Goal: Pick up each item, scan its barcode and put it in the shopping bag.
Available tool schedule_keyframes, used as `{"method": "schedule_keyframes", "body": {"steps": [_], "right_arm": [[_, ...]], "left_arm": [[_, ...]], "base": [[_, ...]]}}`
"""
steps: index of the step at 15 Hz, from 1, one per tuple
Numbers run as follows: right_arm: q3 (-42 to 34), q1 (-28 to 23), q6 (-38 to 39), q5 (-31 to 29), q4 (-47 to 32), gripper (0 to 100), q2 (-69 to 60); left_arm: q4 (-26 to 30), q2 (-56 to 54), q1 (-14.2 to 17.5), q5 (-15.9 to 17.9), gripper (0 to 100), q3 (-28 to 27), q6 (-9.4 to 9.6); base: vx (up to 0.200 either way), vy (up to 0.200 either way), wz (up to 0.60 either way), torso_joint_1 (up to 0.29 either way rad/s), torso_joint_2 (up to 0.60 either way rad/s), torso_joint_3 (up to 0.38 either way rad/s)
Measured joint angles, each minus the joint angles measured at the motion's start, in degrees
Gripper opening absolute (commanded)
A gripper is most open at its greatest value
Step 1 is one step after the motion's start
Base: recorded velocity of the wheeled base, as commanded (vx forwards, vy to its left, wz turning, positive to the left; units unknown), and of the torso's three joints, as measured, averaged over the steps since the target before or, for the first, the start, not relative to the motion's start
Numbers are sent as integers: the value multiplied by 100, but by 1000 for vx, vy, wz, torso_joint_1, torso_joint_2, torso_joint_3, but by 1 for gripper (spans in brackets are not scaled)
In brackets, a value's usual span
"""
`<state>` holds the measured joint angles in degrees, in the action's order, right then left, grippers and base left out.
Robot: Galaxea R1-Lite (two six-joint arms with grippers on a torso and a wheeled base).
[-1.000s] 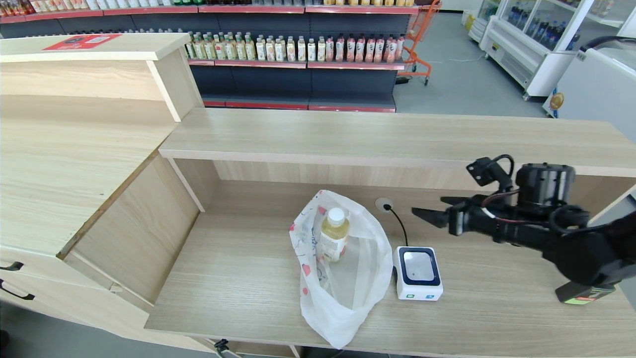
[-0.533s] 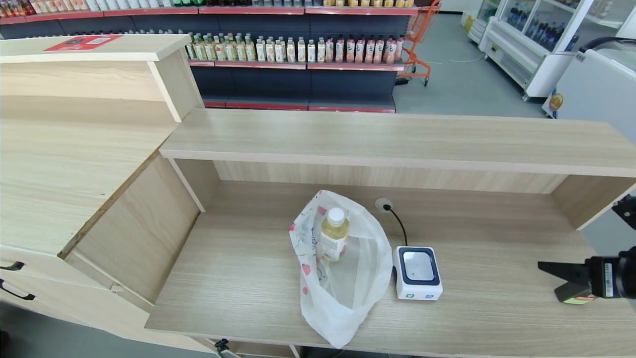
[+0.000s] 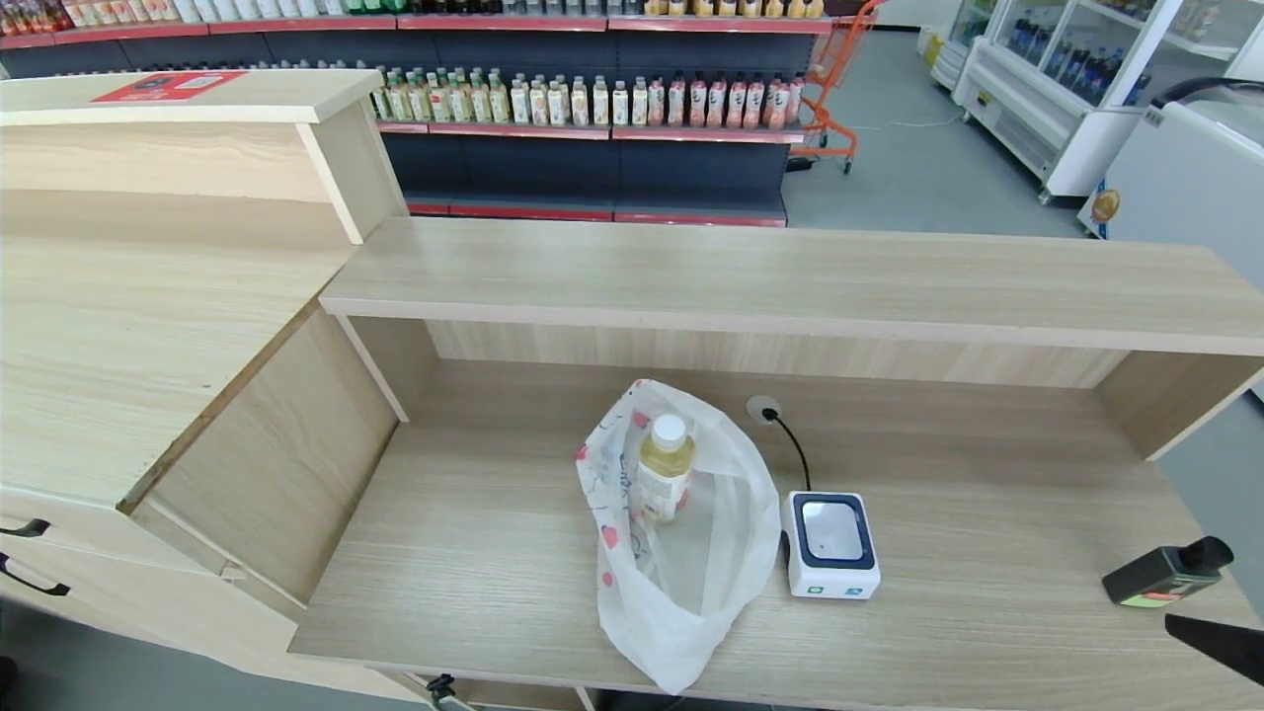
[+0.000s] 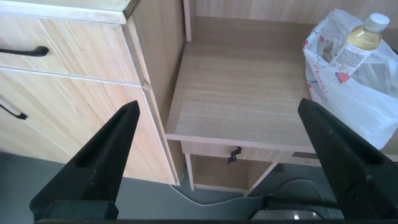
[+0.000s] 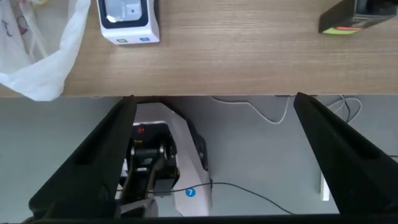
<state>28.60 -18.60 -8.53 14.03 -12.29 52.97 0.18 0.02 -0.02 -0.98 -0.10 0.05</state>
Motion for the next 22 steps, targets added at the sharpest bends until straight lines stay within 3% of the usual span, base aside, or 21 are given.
{"method": "schedule_keyframes", "body": {"steps": [3,9,12,17,22], "right_arm": [[4,-11,-2,-440,-134,100,-234],[9,-11,-112,-739,-640,100,-316],[-2,-11,-435,-1398,-711,100,-217],[-55,-11,-853,-1788,-1081,100,-99],[-168,-5,-1246,-1944,-1429,100,-83]], "left_arm": [[0,0,5,2,100,2,2],[0,0,2,2,100,0,0],[0,0,2,2,100,0,-2],[0,0,2,2,100,0,-2],[0,0,0,2,100,0,2]], "base": [[0,-200,0,9,7,-2],[0,-200,0,3,-1,2],[0,-200,0,2,1,2],[0,-200,0,3,0,3],[0,0,0,0,0,0]]}}
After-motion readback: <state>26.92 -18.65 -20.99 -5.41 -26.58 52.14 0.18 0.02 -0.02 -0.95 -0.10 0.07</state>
